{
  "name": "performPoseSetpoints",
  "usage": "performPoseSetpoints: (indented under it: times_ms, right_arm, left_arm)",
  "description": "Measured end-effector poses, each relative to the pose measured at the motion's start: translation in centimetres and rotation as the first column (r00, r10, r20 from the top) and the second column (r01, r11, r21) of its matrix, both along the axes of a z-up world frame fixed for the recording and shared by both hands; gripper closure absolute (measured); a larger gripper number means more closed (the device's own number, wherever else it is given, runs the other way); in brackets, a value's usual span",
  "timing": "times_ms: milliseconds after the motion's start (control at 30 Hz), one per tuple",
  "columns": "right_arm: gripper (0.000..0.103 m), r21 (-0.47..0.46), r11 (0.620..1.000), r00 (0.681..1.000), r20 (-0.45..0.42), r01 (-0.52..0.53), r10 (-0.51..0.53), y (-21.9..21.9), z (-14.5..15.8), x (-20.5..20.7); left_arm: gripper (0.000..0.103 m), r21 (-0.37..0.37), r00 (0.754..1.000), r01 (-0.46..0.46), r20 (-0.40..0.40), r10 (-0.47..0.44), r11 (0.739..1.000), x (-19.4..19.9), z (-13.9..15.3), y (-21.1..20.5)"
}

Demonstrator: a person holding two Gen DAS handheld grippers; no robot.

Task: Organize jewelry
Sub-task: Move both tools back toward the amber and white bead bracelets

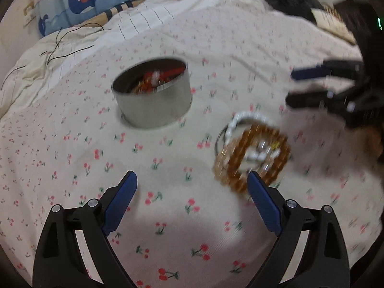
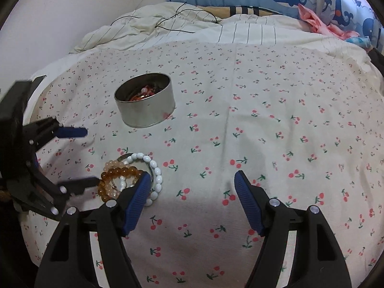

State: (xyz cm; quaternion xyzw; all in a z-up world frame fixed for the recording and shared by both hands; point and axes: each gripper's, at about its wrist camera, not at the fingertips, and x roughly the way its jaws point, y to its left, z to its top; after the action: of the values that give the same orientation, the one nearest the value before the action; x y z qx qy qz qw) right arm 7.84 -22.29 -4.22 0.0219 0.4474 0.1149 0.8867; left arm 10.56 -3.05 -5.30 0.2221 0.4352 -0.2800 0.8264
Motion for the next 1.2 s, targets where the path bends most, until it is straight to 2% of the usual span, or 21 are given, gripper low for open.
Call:
performPoseSetpoints:
  times_ms: [100, 167, 233, 300, 367, 400, 433, 533, 600, 700, 767, 800, 867, 900, 933, 1033, 1133, 1200]
  right_arm:
    - [0.033, -0.015, 1.000, 1.000, -0.011, -0.004, 0.004, 0.4, -0.5, 0.2]
    - [0.031, -0.024, 1.000, 1.000, -0.016, 0.000, 0.000, 0.5, -0.8, 0.3]
    - [0.031, -0.025, 1.000, 1.000, -0.019, 0.008, -0.009, 0.4, -0.9, 0.4]
    - [0.029, -0.023, 1.000, 1.000, -0.019, 0.019, -0.019, 0.3, -1.0, 0.5]
    - [0.028, -0.022, 1.000, 0.999, -0.024, 0.020, -0.021, 0.3, -1.2, 0.7]
    - [0.028, -0.024, 1.000, 0.999, -0.028, 0.019, -0.020, 0.3, -1.3, 0.7]
    - [0.028, -0.027, 0.999, 0.999, -0.033, 0.018, -0.019, 0.3, -1.4, 0.8]
    - [0.028, -0.031, 0.999, 0.999, -0.041, 0.015, -0.016, 0.4, -1.7, 0.9]
    - [0.028, -0.030, 0.999, 0.999, -0.042, 0.013, -0.014, 0.5, -1.7, 0.9]
    - [0.027, -0.032, 0.999, 0.999, -0.047, 0.013, -0.015, 0.5, -1.8, 0.9]
    - [0.027, -0.034, 0.999, 0.999, -0.049, 0.012, -0.014, 0.5, -1.8, 0.9]
    - [0.026, -0.034, 0.999, 0.999, -0.049, 0.011, -0.013, 0.6, -1.8, 0.9]
    - [0.026, -0.034, 0.999, 0.999, -0.052, 0.010, -0.012, 0.6, -1.9, 1.0]
    - [0.025, -0.035, 0.999, 0.998, -0.055, 0.009, -0.010, 0.6, -1.9, 1.0]
    - [0.025, -0.039, 0.999, 0.998, -0.056, 0.007, -0.009, 0.7, -2.0, 1.1]
    - [0.024, -0.044, 0.999, 0.998, -0.057, 0.003, -0.006, 0.8, -2.0, 1.1]
    - [0.024, -0.042, 0.999, 0.998, -0.059, 0.003, -0.005, 0.8, -2.1, 1.1]
    - [0.024, -0.042, 0.999, 0.998, -0.060, 0.003, -0.005, 0.8, -2.1, 1.1]
  left_arm:
    - [0.014, 0.020, 1.000, -0.010, -0.010, 0.011, 1.000, 0.0, -0.6, 0.9]
    - [0.014, 0.060, 0.999, -0.039, 0.015, 0.038, 0.997, 0.3, -0.8, 1.8]
    - [0.014, 0.049, 0.996, -0.085, 0.005, 0.084, 0.995, 0.9, -0.6, 3.0]
    - [0.014, -0.044, 0.995, -0.098, -0.029, 0.097, 0.994, 1.3, 0.3, 3.8]
    - [0.014, -0.147, 0.995, -0.083, -0.059, 0.075, 0.986, 1.2, 1.1, 3.8]
    - [0.014, -0.175, 0.996, -0.061, -0.075, 0.048, 0.983, 1.0, 1.1, 3.2]
    - [0.014, -0.170, 0.997, -0.036, -0.076, 0.024, 0.985, 0.7, 0.9, 2.5]
    - [0.014, -0.057, 0.999, 0.005, -0.041, -0.008, 0.998, -0.3, -0.5, 0.7]
    - [0.014, -0.041, 0.999, -0.011, -0.043, 0.009, 0.999, -0.3, -0.7, 0.9]
    - [0.014, 0.036, 0.996, -0.086, -0.022, 0.086, 0.996, 0.6, -1.1, 2.1]
    - [0.014, -0.006, 0.987, -0.151, -0.060, 0.151, 0.988, 1.4, -0.8, 3.3]
    - [0.014, -0.044, 0.986, -0.155, -0.066, 0.152, 0.987, 1.4, -0.5, 3.4]
    - [0.014, -0.130, 0.992, -0.109, -0.081, 0.099, 0.985, 0.9, 0.3, 2.9]
    - [0.014, -0.145, 0.994, -0.082, -0.083, 0.071, 0.986, 0.6, 0.4, 2.3]
    - [0.014, -0.144, 0.996, -0.063, -0.078, 0.052, 0.988, 0.3, 0.2, 1.8]
    - [0.014, -0.066, 0.997, -0.060, -0.055, 0.056, 0.996, 0.0, -1.2, 0.5]
    - [0.013, -0.050, 0.995, -0.077, -0.071, 0.073, 0.996, 0.8, -1.2, 1.3]
    - [0.013, 0.023, 0.991, -0.117, -0.059, 0.118, 0.993, 1.8, -1.6, 2.3]
